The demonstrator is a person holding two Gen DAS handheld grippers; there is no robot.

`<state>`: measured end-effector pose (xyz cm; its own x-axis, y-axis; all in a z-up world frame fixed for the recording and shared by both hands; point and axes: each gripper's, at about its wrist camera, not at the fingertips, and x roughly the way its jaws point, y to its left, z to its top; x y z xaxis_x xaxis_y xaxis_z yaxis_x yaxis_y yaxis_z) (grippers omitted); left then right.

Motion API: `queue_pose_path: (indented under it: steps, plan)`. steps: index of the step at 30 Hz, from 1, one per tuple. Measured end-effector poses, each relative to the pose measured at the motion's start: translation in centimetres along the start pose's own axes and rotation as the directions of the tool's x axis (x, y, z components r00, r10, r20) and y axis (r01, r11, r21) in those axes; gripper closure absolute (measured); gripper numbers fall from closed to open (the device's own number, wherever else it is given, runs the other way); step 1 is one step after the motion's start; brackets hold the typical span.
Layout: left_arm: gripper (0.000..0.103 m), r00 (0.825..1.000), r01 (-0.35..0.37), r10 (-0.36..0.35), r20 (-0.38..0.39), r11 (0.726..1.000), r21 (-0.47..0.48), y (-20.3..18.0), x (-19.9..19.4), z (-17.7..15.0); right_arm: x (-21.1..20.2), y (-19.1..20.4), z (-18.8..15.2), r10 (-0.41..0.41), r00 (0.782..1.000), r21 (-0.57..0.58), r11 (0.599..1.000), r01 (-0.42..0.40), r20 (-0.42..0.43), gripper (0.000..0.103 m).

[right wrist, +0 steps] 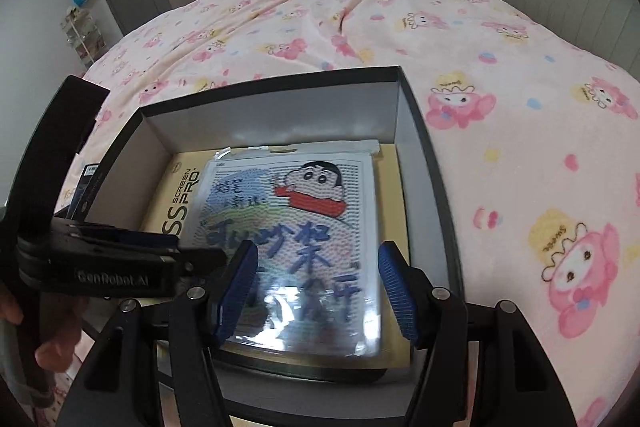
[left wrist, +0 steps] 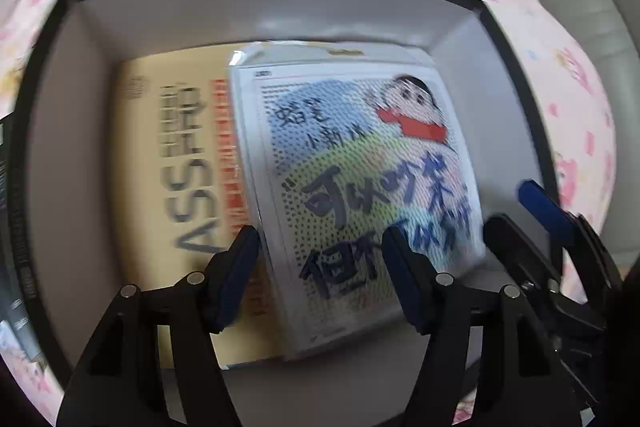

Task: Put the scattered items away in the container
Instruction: 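Open the left tool and release the card beside the GLASS PRO package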

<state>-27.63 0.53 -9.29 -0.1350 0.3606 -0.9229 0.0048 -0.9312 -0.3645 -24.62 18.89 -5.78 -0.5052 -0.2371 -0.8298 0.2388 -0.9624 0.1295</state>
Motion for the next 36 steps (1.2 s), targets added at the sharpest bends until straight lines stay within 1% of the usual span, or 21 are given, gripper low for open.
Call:
queue_pose_path:
  steps: [1,4,6,8,10,11,12,13,15,16,18,19,21,23,24,26,27,30,32,35,36]
  plan:
    - [0.042,0.999,0.034,-0.034,-0.011,0.999,0.008,-0.3,0.2,0.0,0.0,-0.1,0.0,0.0,1.0,0.003,1.0,0.0,0.0,0.043]
    - [0.041,0.999,0.035,-0.035,0.001,0.999,0.02,-0.3,0.3,0.0,0.1,-0.2,0.0,0.002,1.0,0.006,1.0,-0.002,-0.006,0.044]
    - [0.041,0.998,0.061,-0.06,0.025,0.998,-0.007,0.5,-0.3,-0.1,0.1,0.2,-0.2,-0.015,1.0,-0.006,1.0,0.015,-0.005,0.044]
    - [0.042,0.996,0.052,-0.048,0.074,0.998,-0.042,1.3,-1.3,0.0,-0.1,0.1,-0.3,-0.044,0.999,-0.004,0.999,0.044,0.002,0.044]
    - [0.046,0.994,0.014,-0.006,0.111,0.997,-0.075,2.0,-2.1,0.3,-0.6,-0.5,-0.2,-0.062,0.998,0.024,0.998,0.061,0.027,0.046]
    - [0.046,0.994,-0.002,0.011,0.108,0.997,-0.083,2.2,-2.1,0.4,-0.9,-0.9,0.0,-0.048,0.998,0.045,0.998,0.046,0.038,0.048]
    - [0.046,0.996,-0.011,0.018,0.086,0.996,-0.088,2.3,-1.7,0.7,-1.3,-1.4,0.1,-0.02,0.999,0.076,0.997,0.016,0.048,0.048]
    - [0.046,0.998,-0.005,0.01,0.063,0.996,-0.093,2.3,-1.3,1.0,-1.9,-1.9,0.2,-0.002,0.998,0.105,0.994,-0.005,0.067,0.048]
    - [0.046,0.999,0.025,-0.023,0.027,0.995,-0.096,1.5,-0.3,1.6,-3.2,-2.7,0.3,-0.018,0.992,0.127,0.992,0.003,0.122,0.048]
    - [0.044,0.999,0.034,-0.034,0.01,0.996,-0.085,1.1,0.3,1.8,-3.9,-3.0,0.3,-0.032,0.988,0.132,0.991,0.012,0.15,0.048]
    - [0.043,1.0,-0.016,0.017,0.01,0.998,-0.055,0.2,0.9,2.1,-4.5,-3.7,0.3,-0.043,0.985,0.16,0.987,0.016,0.168,0.048]
    - [0.04,0.999,-0.029,0.03,0.013,0.999,-0.036,-0.2,1.0,2.1,-4.4,-4.2,0.3,-0.041,0.986,0.177,0.984,0.012,0.161,0.048]
    - [0.038,0.999,-0.035,0.035,0.019,0.999,0.005,-0.7,0.9,1.8,-3.8,-4.8,0.3,-0.051,0.99,0.199,0.98,0.024,0.133,0.048]
    - [0.038,1.0,-0.013,0.013,0.023,1.0,0.009,-0.3,0.5,1.5,-3.1,-4.7,0.2,-0.057,0.993,0.19,0.981,0.037,0.105,0.048]
    - [0.039,1.0,0.0,0.0,0.027,1.0,-0.006,-0.7,0.9,1.9,-2.8,-4.4,0.1,-0.052,0.994,0.178,0.983,0.034,0.098,0.048]
    - [0.045,0.999,0.019,-0.017,0.041,0.999,-0.034,0.0,0.3,1.6,-3.0,-3.8,0.3,-0.049,0.993,0.153,0.988,0.032,0.105,0.048]
    - [0.047,0.998,0.012,-0.01,0.058,0.999,-0.034,0.2,-0.1,1.3,-3.2,-3.3,0.3,-0.055,0.992,0.131,0.991,0.04,0.116,0.048]
    - [0.047,0.99,-0.035,0.034,0.14,0.999,0.009,-0.5,-2.2,-0.2,-3.6,-2.0,-0.1,-0.084,0.986,0.07,0.995,0.075,0.141,0.048]
    - [0.044,0.98,-0.067,0.056,0.19,0.996,0.052,-1.7,-3.5,-1.4,-3.6,-1.4,-0.3,-0.092,0.987,0.048,0.995,0.086,0.134,0.048]
    - [0.037,0.952,-0.136,0.095,0.291,0.983,0.124,-3.8,-5.5,-3.0,-4.3,-1.0,-0.5,-0.081,0.988,0.057,0.996,0.074,0.128,0.046]
    - [0.035,0.941,-0.154,0.101,0.323,0.978,0.143,-4.3,-6.8,-4.2,-4.8,-0.8,-0.7,-0.077,0.988,0.059,0.996,0.07,0.132,0.046]
